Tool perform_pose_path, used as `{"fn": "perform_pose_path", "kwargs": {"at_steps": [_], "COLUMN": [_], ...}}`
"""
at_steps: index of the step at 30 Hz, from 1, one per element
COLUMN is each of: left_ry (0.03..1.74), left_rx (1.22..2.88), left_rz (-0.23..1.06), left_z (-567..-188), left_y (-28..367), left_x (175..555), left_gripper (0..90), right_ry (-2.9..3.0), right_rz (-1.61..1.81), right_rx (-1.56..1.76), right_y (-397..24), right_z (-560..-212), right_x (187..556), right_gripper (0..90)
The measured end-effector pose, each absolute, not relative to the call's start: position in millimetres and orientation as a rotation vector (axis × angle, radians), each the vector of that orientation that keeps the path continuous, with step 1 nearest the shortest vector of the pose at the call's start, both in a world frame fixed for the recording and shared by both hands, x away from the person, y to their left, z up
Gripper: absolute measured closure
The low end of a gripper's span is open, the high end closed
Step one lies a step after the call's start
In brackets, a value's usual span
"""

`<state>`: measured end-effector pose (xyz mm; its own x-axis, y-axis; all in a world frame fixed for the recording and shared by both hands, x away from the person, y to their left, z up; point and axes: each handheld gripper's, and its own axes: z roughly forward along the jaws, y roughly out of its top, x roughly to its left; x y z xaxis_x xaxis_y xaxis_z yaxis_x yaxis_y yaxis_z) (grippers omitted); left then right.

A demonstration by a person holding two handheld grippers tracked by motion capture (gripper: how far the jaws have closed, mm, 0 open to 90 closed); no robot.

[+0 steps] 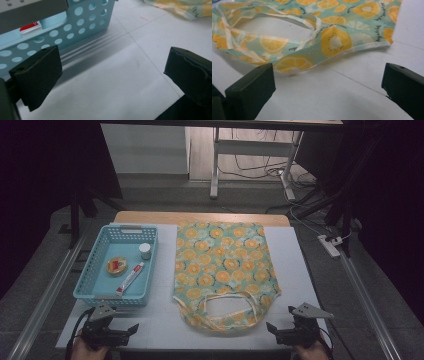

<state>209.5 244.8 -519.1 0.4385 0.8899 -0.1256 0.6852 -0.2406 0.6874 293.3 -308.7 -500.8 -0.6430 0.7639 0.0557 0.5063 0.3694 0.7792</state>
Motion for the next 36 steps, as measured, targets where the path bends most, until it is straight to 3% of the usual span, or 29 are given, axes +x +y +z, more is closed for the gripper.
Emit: {"fn": "perform_pose_path", "kwargs": {"at_steps": [36], "left_ry": [1.308], "left_rx": [2.010], "left_rz": [0.332], "left_z": [-520.4], "left_y": [246.5], "left_x": [211.2], "left_gripper": [1.2], "right_ry": [2.358], "right_rz": [1.137], "right_rx": [1.090], "right_y": [-303.3], "right_z": [-496.0], "right_x": [294.8], "right_gripper": [0.0]}}
